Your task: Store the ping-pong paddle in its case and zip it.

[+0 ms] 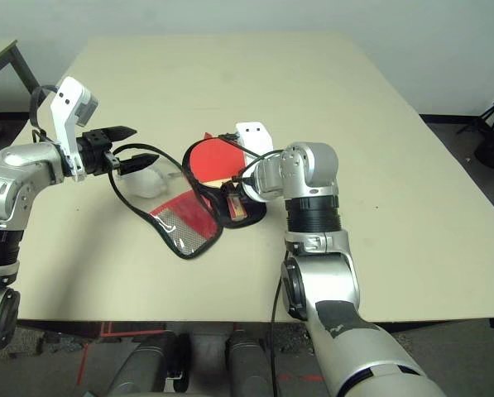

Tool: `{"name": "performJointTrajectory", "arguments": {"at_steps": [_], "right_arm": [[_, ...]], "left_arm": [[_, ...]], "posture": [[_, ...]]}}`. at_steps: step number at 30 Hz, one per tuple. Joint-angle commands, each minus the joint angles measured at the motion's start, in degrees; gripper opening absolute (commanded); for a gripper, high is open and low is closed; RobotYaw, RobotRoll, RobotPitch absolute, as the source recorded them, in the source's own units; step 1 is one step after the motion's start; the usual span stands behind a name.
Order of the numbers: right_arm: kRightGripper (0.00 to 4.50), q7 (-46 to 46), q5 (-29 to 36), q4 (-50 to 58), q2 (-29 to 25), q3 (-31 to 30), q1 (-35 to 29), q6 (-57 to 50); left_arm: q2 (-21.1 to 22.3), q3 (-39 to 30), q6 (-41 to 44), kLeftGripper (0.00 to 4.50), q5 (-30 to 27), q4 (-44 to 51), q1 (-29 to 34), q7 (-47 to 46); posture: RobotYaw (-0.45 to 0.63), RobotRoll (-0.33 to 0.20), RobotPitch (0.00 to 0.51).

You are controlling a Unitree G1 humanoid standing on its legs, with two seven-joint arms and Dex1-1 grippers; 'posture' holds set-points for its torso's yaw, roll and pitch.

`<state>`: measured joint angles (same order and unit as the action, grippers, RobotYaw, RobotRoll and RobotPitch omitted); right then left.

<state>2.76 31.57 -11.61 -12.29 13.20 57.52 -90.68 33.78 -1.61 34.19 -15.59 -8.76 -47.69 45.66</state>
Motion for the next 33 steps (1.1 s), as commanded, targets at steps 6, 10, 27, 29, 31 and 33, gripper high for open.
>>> {"name": "performJointTrajectory", "arguments": {"at_steps": [6, 10, 27, 29, 31, 33], "right_arm": [[4.48, -17.8, 5.2, 11.5, -6.7, 5.3, -2.0, 14.4], [4.48, -29.4, 3.8, 16.0, -15.2, -0.8, -9.6, 24.6], [4.48, -30.2, -1.4, 15.0, -22.9, -1.5, -14.1, 31.8], [4.48, -29.9, -1.8, 14.8, -23.4, -1.3, -14.2, 31.5], [4.48, -29.4, -1.9, 14.2, -24.0, -0.4, -13.8, 30.6], [4.48, -28.5, -1.7, 13.1, -24.6, 0.7, -12.7, 29.4]], "left_arm": [[6.6, -7.2, -10.6, 4.50, 1.4, -17.6, 0.3, -1.2], [9.9, -5.5, -14.0, 4.50, 3.7, -21.1, 5.9, 2.3], [0.4, 9.1, 0.5, 4.50, 3.5, -3.2, 11.4, 10.3], [-2.0, 10.5, 0.3, 4.50, 3.7, -4.2, 8.4, 10.5], [-5.3, 11.2, 0.6, 4.50, 3.0, -5.5, 4.1, 10.7], [-9.1, 11.4, -0.2, 4.50, 2.7, -8.6, -1.5, 10.5]], "posture": [[0.02, 0.000, 0.111], [0.02, 0.000, 0.118], [-0.02, 0.000, 0.132], [-0.02, 0.000, 0.133], [-0.02, 0.000, 0.133], [-0.03, 0.000, 0.135]]}}
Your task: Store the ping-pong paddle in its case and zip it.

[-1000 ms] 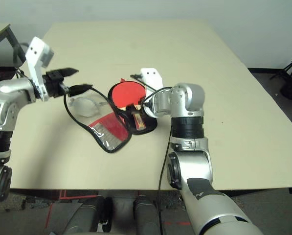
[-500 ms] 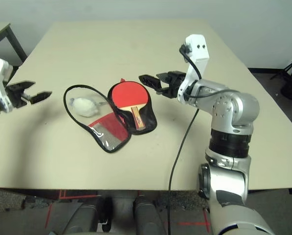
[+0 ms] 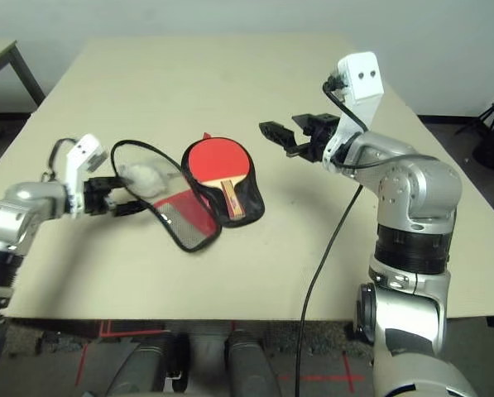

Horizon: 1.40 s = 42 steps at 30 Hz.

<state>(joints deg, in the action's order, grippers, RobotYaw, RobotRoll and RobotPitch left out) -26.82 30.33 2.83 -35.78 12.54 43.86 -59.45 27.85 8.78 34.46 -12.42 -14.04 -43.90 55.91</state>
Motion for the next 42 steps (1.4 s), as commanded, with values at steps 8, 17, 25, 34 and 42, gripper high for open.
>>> {"name": "performJointTrajectory", "arguments": {"at_steps": [8, 17, 25, 34, 42], "right_arm": [[4.48, 8.4, 2.2, -6.1, 2.2, 8.8, 5.0, -10.7], [4.48, 16.9, 11.2, -10.1, 11.2, 22.4, 3.4, -33.1], [4.48, 32.4, 27.4, -12.6, 14.2, 21.0, -4.6, -33.1], [4.48, 40.8, 39.2, -17.6, 11.0, 14.0, -8.4, -33.1], [4.48, 43.4, 42.3, -21.3, 13.6, 10.2, -6.2, -33.1]], "left_arm": [[-12.4, 0.2, -11.0, 4.50, 2.1, -21.7, -16.9, -2.8], [-8.2, -0.6, -6.3, 4.50, 0.4, -11.0, -10.8, 0.2], [-1.9, -0.5, 4.7, 4.50, -4.0, 6.7, -1.5, 2.7], [0.0, -1.0, 9.0, 4.50, -6.3, 12.9, 2.4, 0.5], [0.0, -1.2, 9.1, 4.50, -6.9, 13.0, 2.3, -1.3]], "posture": [[-0.04, 0.000, 0.136], [-0.04, 0.000, 0.119], [-0.01, 0.000, 0.126], [0.03, 0.000, 0.129], [0.03, 0.000, 0.128]]}}
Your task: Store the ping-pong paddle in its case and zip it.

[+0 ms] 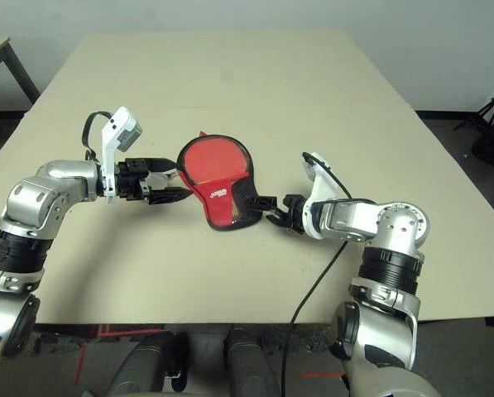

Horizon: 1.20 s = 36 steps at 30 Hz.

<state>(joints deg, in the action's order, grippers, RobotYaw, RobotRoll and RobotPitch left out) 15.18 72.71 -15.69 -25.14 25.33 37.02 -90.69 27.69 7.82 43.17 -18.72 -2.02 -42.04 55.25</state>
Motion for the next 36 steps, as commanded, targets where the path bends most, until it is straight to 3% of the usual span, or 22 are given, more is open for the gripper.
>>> {"name": "performJointTrajectory", "arguments": {"at_steps": [1, 14, 21, 27, 29, 32, 35, 36], "right_arm": [[4.48, 1.6, -0.6, -3.4, 3.9, -2.4, 1.6, -1.8], [4.48, 4.2, -13.7, -6.1, 14.6, 4.7, 8.5, 8.5], [2.40, 6.9, -17.0, -3.4, 17.4, 7.9, 8.2, 10.2], [0.52, 12.6, -17.0, 3.9, 22.7, 15.2, 6.6, -0.5], [0.03, 15.1, -15.1, 6.4, 23.8, 15.2, 4.8, -1.8], [0.03, 21.7, -4.7, 11.0, 25.4, 12.3, -1.3, -1.8], [0.03, 29.8, 10.3, 14.6, 24.4, 7.3, -8.8, -1.8], [0.03, 36.6, 22.5, 16.5, 20.7, 0.8, -13.2, 4.4]], "left_arm": [[0.1, -0.2, 0.2, 4.50, -0.6, 0.9, 0.4, -0.7], [0.2, -0.4, -0.3, 4.50, -1.5, 1.0, 0.7, -2.5], [0.3, -0.5, 0.0, 4.50, -2.1, 1.4, 1.0, -3.2], [0.0, -0.2, 0.1, 4.50, -2.2, 1.7, 1.5, -3.8], [-0.1, -0.2, 0.1, 4.50, -2.2, 1.6, 1.5, -3.9], [-0.3, -0.1, 0.0, 4.50, -2.2, 1.4, 1.4, -4.0], [-0.5, 0.1, -0.1, 4.50, -2.1, 1.2, 1.3, -4.2], [-0.6, 0.1, -0.1, 4.50, -2.1, 1.1, 1.1, -4.2]], "posture": [[0.03, 0.000, 0.128], [0.05, 0.000, 0.129], [0.04, 0.000, 0.144], [0.03, 0.000, 0.155], [0.03, 0.000, 0.158], [0.02, 0.000, 0.163], [0.02, 0.000, 0.166], [0.02, 0.000, 0.168]]}}
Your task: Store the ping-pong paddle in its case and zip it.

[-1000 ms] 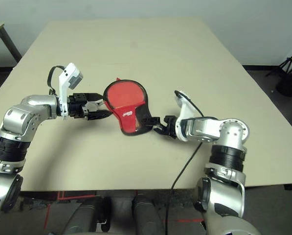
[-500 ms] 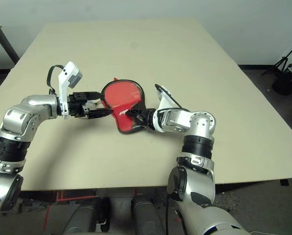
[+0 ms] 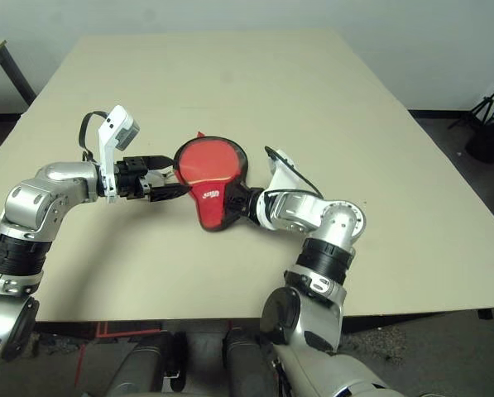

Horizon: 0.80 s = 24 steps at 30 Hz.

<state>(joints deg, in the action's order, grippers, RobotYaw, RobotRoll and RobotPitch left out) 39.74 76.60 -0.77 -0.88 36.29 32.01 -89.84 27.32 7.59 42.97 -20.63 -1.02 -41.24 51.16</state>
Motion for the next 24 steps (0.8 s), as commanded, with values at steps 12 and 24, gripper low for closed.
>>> {"name": "performJointTrajectory", "arguments": {"at_steps": [12, 24], "right_arm": [[0.03, 15.0, 36.4, 35.4, -25.1, -38.1, -40.3, 39.9], [0.03, 11.4, 36.4, 46.3, -41.1, -50.1, -47.1, 59.0]], "left_arm": [[-0.4, 0.9, -1.6, 4.50, 0.6, -2.5, -0.9, 0.8], [-0.7, 1.5, -3.0, 4.50, 1.2, -4.8, -2.0, 1.6]], "posture": [[-0.01, 0.000, 0.170], [-0.04, 0.000, 0.170]]}}
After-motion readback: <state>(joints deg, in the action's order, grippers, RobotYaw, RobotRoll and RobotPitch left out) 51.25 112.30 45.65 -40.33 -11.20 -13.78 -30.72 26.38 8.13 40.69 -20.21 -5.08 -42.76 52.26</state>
